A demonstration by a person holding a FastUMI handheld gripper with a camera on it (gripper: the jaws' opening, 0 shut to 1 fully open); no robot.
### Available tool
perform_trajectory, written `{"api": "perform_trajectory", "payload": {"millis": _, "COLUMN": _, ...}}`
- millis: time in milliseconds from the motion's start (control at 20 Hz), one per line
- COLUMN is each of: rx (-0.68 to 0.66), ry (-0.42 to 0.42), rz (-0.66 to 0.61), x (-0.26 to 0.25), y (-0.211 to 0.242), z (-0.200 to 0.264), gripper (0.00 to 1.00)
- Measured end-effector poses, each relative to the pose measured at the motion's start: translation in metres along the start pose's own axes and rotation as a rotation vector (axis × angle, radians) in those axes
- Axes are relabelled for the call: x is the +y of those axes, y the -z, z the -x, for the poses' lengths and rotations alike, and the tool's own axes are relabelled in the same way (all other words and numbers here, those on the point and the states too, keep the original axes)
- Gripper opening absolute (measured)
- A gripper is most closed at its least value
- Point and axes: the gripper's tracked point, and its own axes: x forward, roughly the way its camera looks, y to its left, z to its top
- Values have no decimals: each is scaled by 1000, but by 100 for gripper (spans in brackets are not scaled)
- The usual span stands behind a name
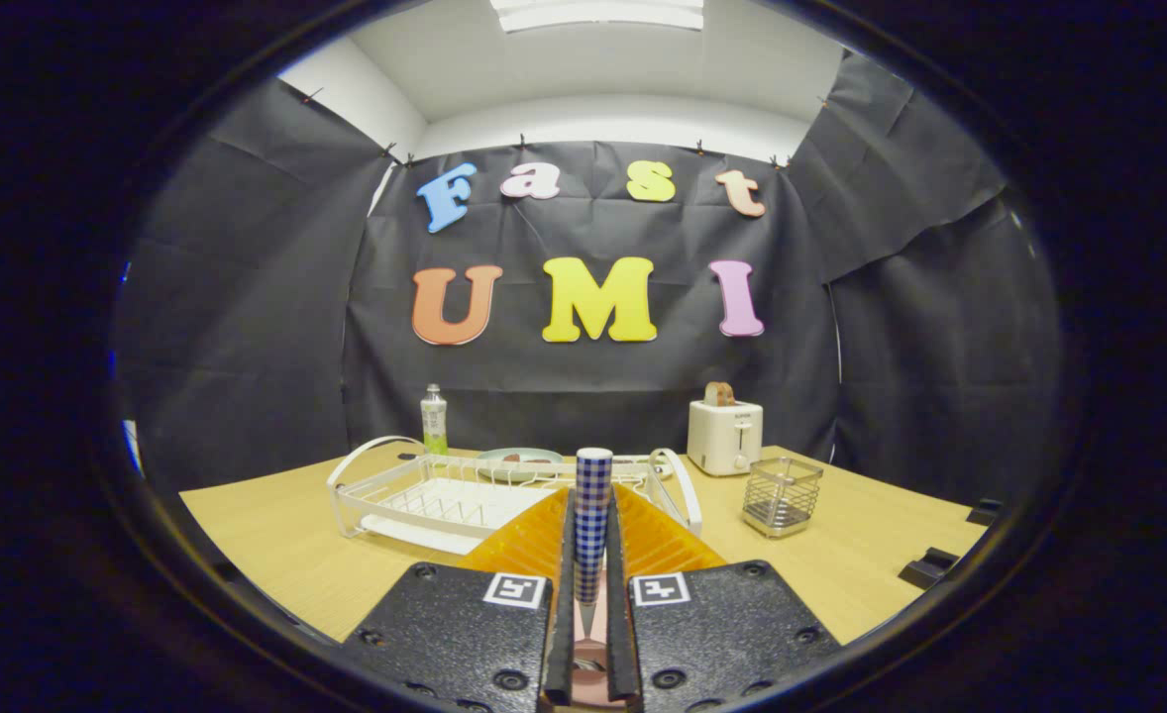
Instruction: Take the plate from the dish rack, then take the spoon from the basket and place it into the plate.
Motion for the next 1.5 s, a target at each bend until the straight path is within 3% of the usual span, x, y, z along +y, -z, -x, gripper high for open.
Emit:
{"api": "perform_trajectory", "payload": {"millis": 200, "rx": 5, "ry": 21, "rz": -24, "x": -13, "y": 0, "z": 3, "gripper": 19}}
{"api": "perform_trajectory", "payload": {"millis": 450, "rx": -10, "ry": 32, "rz": -21, "x": -38, "y": -19, "z": 12, "gripper": 37}}
{"api": "perform_trajectory", "payload": {"millis": 850, "rx": -56, "ry": 101, "rz": -30, "x": -93, "y": -58, "z": 45, "gripper": 52}}
{"api": "perform_trajectory", "payload": {"millis": 1000, "rx": -37, "ry": 75, "rz": -34, "x": -98, "y": -68, "z": 55, "gripper": 69}}
{"api": "perform_trajectory", "payload": {"millis": 1150, "rx": 5, "ry": 25, "rz": -1, "x": -95, "y": -75, "z": 64, "gripper": 99}}
{"api": "perform_trajectory", "payload": {"millis": 1200, "rx": 15, "ry": -2, "rz": 5, "x": -90, "y": -78, "z": 69, "gripper": 100}}
{"api": "perform_trajectory", "payload": {"millis": 1500, "rx": 70, "ry": 46, "rz": -17, "x": -104, "y": -91, "z": 94, "gripper": 100}}
